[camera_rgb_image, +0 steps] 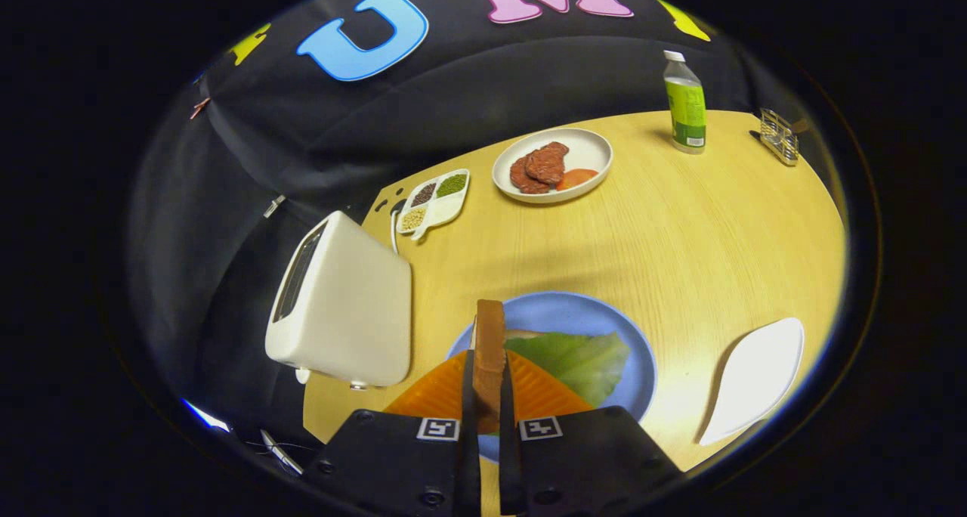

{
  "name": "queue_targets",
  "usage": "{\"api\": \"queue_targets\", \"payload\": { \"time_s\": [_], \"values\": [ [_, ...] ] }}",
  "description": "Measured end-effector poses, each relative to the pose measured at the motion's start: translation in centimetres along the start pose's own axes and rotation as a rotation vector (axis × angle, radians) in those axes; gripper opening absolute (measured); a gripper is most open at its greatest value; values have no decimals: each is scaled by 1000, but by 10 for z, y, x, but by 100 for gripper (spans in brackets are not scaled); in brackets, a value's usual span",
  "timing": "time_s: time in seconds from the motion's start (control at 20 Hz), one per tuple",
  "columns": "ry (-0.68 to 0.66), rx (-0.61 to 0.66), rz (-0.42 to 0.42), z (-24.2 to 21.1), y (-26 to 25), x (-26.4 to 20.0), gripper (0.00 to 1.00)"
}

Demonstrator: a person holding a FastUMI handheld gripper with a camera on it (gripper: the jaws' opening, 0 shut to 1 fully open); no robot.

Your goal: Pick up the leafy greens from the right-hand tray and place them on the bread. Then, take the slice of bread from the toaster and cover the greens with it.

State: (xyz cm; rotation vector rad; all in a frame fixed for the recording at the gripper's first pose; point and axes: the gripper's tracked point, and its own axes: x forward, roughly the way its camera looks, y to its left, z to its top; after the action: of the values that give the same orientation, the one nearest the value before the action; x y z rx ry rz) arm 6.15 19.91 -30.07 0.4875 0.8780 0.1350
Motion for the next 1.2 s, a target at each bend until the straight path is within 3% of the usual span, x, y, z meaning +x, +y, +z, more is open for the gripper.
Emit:
{"api": "queue_targets", "payload": {
  "time_s": [0.25, 0.3, 0.5, 0.6, 0.7, 0.95, 1.2],
  "values": [
    [1, 17, -76, -3, -33, -6, 30],
    [4, 14, -94, -5, -42, -8, 42],
    [3, 20, -97, -5, -50, -18, 64],
    [-15, -8, -109, -1, -58, -27, 87],
    [-23, -42, -125, 2, -67, -37, 99],
    [-129, -122, -143, 46, -78, -85, 99],
    [-307, -204, -154, 118, -90, -150, 99]
  ]
}}
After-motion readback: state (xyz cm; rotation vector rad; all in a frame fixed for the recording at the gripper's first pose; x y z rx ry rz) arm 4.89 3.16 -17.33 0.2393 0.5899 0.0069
